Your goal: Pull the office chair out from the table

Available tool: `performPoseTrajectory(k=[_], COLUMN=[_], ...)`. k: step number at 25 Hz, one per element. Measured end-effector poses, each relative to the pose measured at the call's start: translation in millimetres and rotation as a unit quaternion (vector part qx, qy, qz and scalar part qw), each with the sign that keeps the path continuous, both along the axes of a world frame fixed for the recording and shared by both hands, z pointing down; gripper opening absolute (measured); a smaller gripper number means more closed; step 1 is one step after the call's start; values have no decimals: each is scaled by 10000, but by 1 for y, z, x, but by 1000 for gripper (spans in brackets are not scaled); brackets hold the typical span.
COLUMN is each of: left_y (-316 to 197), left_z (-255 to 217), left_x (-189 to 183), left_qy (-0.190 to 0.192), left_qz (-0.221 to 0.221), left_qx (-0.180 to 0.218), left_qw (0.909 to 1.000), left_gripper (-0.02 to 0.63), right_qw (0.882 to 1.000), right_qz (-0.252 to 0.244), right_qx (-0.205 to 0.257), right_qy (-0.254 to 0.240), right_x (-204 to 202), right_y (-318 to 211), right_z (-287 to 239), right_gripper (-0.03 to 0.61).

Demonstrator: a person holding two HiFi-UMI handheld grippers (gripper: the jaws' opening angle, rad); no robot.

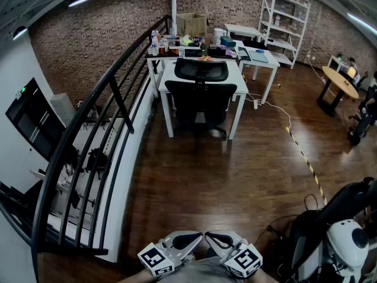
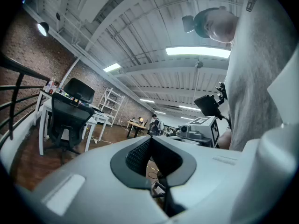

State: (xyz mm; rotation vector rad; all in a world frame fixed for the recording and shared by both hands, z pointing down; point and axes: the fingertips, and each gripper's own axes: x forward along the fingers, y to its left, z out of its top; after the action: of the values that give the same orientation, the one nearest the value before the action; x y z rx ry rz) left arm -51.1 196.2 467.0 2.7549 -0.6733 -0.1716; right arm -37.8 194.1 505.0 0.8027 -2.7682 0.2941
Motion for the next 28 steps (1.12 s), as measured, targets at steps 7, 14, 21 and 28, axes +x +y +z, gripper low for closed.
performPoseTrajectory(k=[7,14,21,28], left_y=[-50,-141,-234,-310], left_z=[-1,-12,-20,-19], left_x=[-11,1,32,55], left_qy=[13,-130,-260,-328], left_qz=[-190,-365,-526,-765], left_qx=[89,185,295,341], left_qw=[9998,9991,9978,9959], left_gripper=[0,0,0,0], right_qw=[9997,9994,9991,9989], right_qz=[-134,-161,-186,-248], right_qx=[181,313,378,394], right_qy=[17,-65,-63,-22], right_x=[-9,12,47,73], right_y=[-49,-143,-235,-317], right_z=[0,-18,-18,-16], right_gripper=[8,8,8,8])
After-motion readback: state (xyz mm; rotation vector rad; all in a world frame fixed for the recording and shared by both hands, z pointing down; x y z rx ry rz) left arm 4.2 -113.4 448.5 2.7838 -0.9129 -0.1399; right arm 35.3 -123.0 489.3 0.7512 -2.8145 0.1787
